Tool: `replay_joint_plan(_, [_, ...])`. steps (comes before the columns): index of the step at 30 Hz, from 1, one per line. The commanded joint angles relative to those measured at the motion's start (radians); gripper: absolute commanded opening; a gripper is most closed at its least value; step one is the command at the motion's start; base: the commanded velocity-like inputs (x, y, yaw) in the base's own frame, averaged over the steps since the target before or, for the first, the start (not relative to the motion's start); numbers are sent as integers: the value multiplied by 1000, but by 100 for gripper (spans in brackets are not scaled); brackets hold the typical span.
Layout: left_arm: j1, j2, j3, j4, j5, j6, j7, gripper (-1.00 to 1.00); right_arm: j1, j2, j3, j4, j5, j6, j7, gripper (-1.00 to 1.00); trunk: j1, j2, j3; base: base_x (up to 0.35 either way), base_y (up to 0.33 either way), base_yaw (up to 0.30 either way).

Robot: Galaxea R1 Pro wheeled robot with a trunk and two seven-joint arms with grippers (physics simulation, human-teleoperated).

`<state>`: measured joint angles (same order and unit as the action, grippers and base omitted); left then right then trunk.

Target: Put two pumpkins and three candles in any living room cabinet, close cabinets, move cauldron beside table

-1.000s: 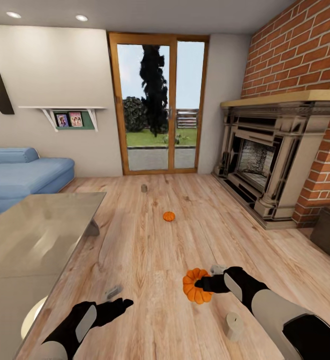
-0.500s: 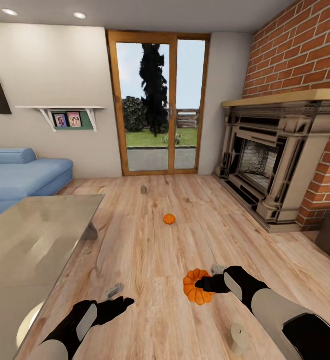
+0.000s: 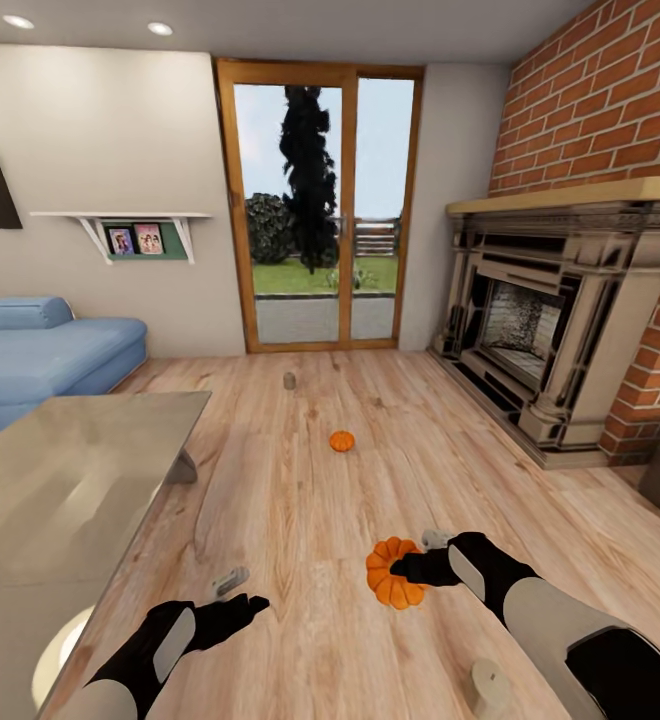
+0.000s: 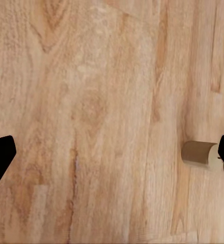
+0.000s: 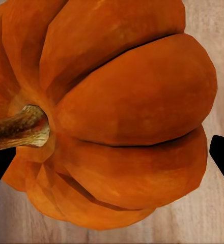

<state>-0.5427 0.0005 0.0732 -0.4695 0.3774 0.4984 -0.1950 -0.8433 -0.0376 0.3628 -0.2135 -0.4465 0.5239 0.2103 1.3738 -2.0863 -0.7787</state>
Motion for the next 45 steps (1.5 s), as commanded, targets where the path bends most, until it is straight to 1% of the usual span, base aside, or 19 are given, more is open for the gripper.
replay_joint_plan(1, [0,-1,5,-1,5,8,-1,100,0,-1,5,-1,3,4,2,-100,0,0,-1,44,54,0])
replay_joint_plan(16, [0,-2,5,0,5,6,0,100,0,-1,7,-1,3,5,0,-100,0,0,-1,35,9,0])
replay_joint_plan(31, [0,-2,5,0,5,6,0,100,0,-1,7,-1,3,5,-1,-100,0,0,-1,318,0,0])
replay_joint_plan(37, [0,-11,5,0,5,6,1,100,0,-1,7,-1,3,5,-2,-100,0,0,-1,333,0,0])
replay_joint_plan(45, [0,-14,5,0,4,6,2,100,0,-1,7,-1,3,5,-2,-100,0,0,-1,333,0,0])
